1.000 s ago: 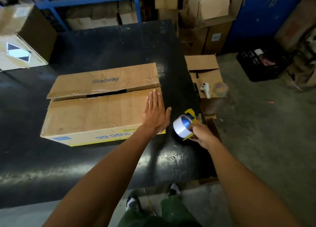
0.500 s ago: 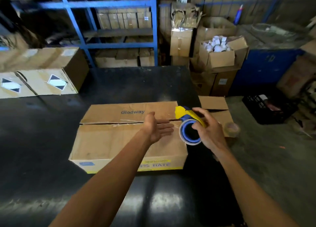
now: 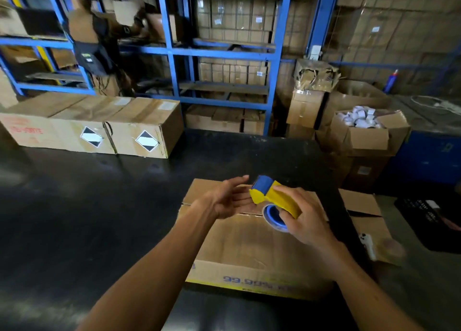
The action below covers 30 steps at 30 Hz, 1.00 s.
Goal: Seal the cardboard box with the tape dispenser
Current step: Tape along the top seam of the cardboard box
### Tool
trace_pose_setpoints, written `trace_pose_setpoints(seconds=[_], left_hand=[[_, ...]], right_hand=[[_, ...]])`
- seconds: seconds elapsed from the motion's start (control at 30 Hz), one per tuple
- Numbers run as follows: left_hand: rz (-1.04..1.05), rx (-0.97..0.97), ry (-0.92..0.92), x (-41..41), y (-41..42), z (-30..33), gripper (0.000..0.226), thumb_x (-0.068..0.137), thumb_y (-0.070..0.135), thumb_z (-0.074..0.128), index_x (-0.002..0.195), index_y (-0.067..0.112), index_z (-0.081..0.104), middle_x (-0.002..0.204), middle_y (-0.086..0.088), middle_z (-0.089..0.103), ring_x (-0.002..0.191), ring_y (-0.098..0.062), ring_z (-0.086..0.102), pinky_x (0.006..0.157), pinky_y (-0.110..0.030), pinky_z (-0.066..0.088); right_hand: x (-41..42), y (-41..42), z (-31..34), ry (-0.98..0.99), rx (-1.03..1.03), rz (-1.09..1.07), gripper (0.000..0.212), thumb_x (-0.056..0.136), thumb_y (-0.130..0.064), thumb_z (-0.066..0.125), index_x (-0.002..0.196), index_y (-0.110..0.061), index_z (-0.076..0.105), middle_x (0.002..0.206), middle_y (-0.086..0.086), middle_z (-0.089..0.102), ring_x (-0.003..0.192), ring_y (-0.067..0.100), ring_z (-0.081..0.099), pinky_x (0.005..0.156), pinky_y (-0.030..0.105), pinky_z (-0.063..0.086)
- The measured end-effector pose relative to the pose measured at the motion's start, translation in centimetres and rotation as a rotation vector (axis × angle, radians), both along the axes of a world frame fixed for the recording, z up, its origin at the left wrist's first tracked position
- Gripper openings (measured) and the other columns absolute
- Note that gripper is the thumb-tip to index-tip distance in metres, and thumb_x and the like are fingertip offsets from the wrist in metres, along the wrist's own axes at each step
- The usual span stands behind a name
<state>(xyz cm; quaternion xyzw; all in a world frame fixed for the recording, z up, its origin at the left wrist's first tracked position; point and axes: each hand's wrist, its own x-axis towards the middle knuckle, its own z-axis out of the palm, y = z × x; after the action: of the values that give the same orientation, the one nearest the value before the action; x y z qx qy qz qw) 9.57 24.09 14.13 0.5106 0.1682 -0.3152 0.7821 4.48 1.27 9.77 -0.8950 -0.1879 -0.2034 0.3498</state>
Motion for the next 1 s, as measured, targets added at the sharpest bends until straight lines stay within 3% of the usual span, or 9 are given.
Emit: trace_pose_setpoints(seconds=[0.2, 0.3, 0.37, 0.53, 0.6, 0.7, 0.87, 1.0], left_hand=[[0.146, 0.176, -0.039, 1.2, 4.7, -0.1, 0.015, 0.095, 0.01, 0.062, 0.085, 0.0, 0.068, 0.061, -0.01, 0.072, 0.05, -0.017, 0.07, 0.048, -0.029, 0.059], [0.305, 0.349, -0.096, 1.7, 6.6, -0.6, 0.018, 0.097, -0.003, 0.048, 0.092, -0.008, 0.065, 0.065, -0.016, 0.068, 0.054, -0.025, 0.068, 0.038, -0.03, 0.054], [0.424, 0.5, -0.133, 1.9, 8.2, -1.2, 0.014, 0.094, -0.006, 0.05, 0.083, -0.008, 0.06, 0.063, -0.016, 0.061, 0.052, -0.025, 0.06, 0.033, -0.026, 0.049], [0.561, 0.583, -0.142, 3.4, 13.6, -4.4, 0.027, 0.085, 0.01, 0.075, 0.062, -0.001, 0.066, 0.059, -0.013, 0.068, 0.049, -0.02, 0.064, 0.05, -0.029, 0.058], [0.565, 0.673, -0.159, 3.4, 14.3, -6.0, 0.023, 0.083, 0.016, 0.077, 0.065, 0.004, 0.072, 0.064, -0.01, 0.072, 0.056, -0.018, 0.069, 0.057, -0.028, 0.06], [0.608, 0.84, -0.198, 2.7, 13.8, -8.5, 0.013, 0.083, 0.024, 0.074, 0.075, 0.014, 0.076, 0.077, -0.005, 0.074, 0.075, -0.02, 0.07, 0.072, -0.03, 0.056], [0.673, 0.872, -0.142, 1.3, 13.3, -11.5, 0.009, 0.087, 0.022, 0.07, 0.087, 0.016, 0.077, 0.084, -0.003, 0.073, 0.075, -0.017, 0.06, 0.071, -0.026, 0.045], [0.707, 0.811, -0.102, 1.2, 12.9, -12.8, 0.008, 0.085, 0.025, 0.073, 0.085, 0.018, 0.077, 0.077, 0.001, 0.07, 0.075, -0.016, 0.06, 0.07, -0.025, 0.041]], right_hand=[[2.9, 5.6, 0.2, 0.045, 0.016, 0.068, 0.057, 0.077, -0.027, 0.066, 0.131, -0.041, 0.058, 0.1, -0.006, 0.054, 0.086, 0.008, 0.058, 0.074, 0.019, 0.047], [4.6, 8.7, 0.2, 0.12, -0.081, 0.097, 0.058, 0.077, -0.042, 0.063, 0.133, -0.051, 0.051, 0.095, -0.009, 0.051, 0.081, 0.011, 0.058, 0.072, 0.032, 0.052], [5.8, 10.4, 0.4, 0.142, -0.15, 0.122, 0.057, 0.076, -0.051, 0.062, 0.13, -0.06, 0.048, 0.09, -0.007, 0.05, 0.076, 0.013, 0.057, 0.069, 0.036, 0.051], [7.8, 8.8, 0.4, 0.164, -0.279, 0.162, 0.051, 0.075, -0.057, 0.07, 0.117, -0.073, 0.047, 0.086, -0.006, 0.049, 0.072, 0.013, 0.054, 0.061, 0.028, 0.043], [8.4, 8.5, 0.2, 0.169, -0.4, 0.148, 0.047, 0.077, -0.055, 0.071, 0.12, -0.064, 0.054, 0.086, -0.008, 0.046, 0.07, 0.013, 0.052, 0.057, 0.02, 0.034], [8.9, 10.1, -0.2, 0.169, -0.56, 0.121, 0.044, 0.078, -0.055, 0.07, 0.12, -0.059, 0.059, 0.087, -0.008, 0.043, 0.072, 0.016, 0.053, 0.057, 0.023, 0.03], [9.3, 11.3, -2.7, 0.225, -0.596, 0.22, 0.048, 0.071, -0.067, 0.059, 0.118, -0.057, 0.062, 0.079, -0.009, 0.039, 0.061, 0.015, 0.047, 0.053, 0.022, 0.034], [9.9, 11.2, -3.5, 0.281, -0.662, 0.208, 0.057, 0.069, -0.075, 0.046, 0.123, -0.06, 0.056, 0.086, -0.007, 0.041, 0.067, 0.012, 0.047, 0.058, 0.022, 0.035]])
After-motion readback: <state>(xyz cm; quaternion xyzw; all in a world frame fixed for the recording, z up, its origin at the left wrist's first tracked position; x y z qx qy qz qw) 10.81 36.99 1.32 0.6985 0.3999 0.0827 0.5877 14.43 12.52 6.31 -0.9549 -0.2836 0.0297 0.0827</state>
